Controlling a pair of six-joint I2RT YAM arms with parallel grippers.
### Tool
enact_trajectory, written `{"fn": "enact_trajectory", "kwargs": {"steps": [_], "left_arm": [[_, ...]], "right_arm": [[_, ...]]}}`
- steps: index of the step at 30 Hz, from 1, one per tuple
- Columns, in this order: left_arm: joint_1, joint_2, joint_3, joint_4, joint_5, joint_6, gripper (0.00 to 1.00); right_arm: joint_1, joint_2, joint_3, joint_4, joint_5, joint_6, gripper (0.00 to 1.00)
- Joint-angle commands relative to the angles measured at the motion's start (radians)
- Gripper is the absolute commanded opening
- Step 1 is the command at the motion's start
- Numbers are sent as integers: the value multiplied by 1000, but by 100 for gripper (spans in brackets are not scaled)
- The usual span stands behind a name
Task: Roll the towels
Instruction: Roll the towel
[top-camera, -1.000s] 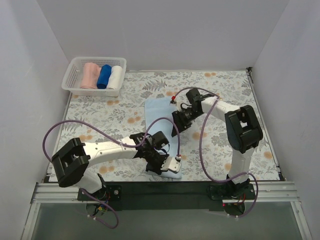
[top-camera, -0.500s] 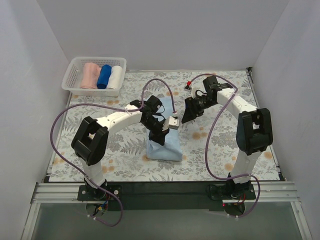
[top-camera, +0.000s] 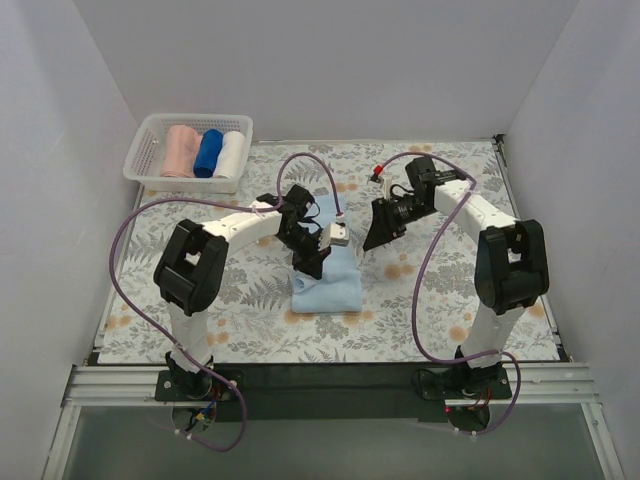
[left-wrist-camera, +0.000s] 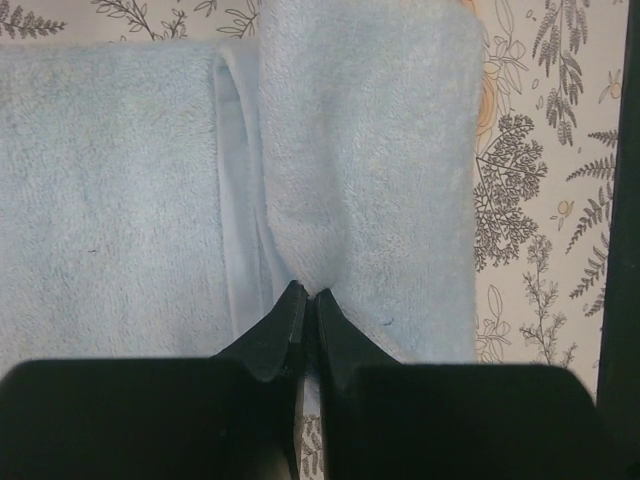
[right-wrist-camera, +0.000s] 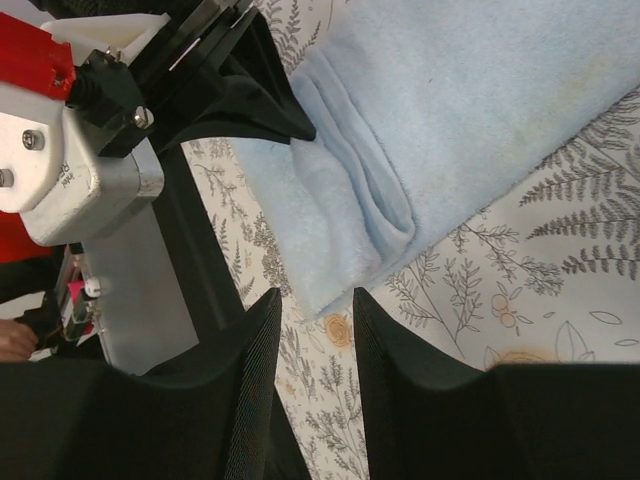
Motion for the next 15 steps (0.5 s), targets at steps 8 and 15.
{"fn": "enact_trajectory", "kwargs": {"steps": [8,15], "left_arm": [[17,-16,-34,102,-68,2,20],[38,-115,-63,69,-114,25,38]], "right_arm": [[109,83,-60,45,-68,31,33],[138,134,-54,67,-29,28,31]]}}
